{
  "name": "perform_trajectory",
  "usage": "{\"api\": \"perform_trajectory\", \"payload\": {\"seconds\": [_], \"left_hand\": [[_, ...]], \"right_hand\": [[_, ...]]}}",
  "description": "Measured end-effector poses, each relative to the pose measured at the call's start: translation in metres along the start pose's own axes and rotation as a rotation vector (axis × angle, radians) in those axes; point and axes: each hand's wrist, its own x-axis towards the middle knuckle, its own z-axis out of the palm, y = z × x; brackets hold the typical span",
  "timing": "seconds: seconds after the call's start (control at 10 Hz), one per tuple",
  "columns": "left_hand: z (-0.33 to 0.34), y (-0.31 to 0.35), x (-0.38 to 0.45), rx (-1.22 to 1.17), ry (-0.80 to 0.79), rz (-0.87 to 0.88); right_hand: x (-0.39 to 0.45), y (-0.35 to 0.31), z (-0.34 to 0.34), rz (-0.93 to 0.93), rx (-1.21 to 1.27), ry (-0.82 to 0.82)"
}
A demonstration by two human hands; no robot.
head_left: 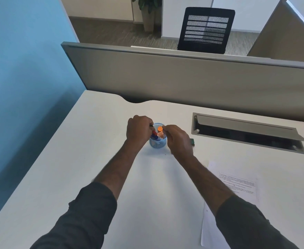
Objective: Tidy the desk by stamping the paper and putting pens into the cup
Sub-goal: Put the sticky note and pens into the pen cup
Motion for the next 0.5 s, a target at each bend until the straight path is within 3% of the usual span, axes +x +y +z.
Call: {"api": "perform_trajectory", "payload": {"seconds": [0.4,0.5], "left_hand": [[-0.0013,0.003,0.0015,0.116,-0.041,0.026],[-0.0026,0.0058,-0.0028,0.095,0.03,0.008]], "right_hand": [[-0.0019,-0.0043,0.0068,0.089,-0.095,-0.102],[-0.0003,-0.0065,0.0038,0.12,-0.072,-0.079]]}}
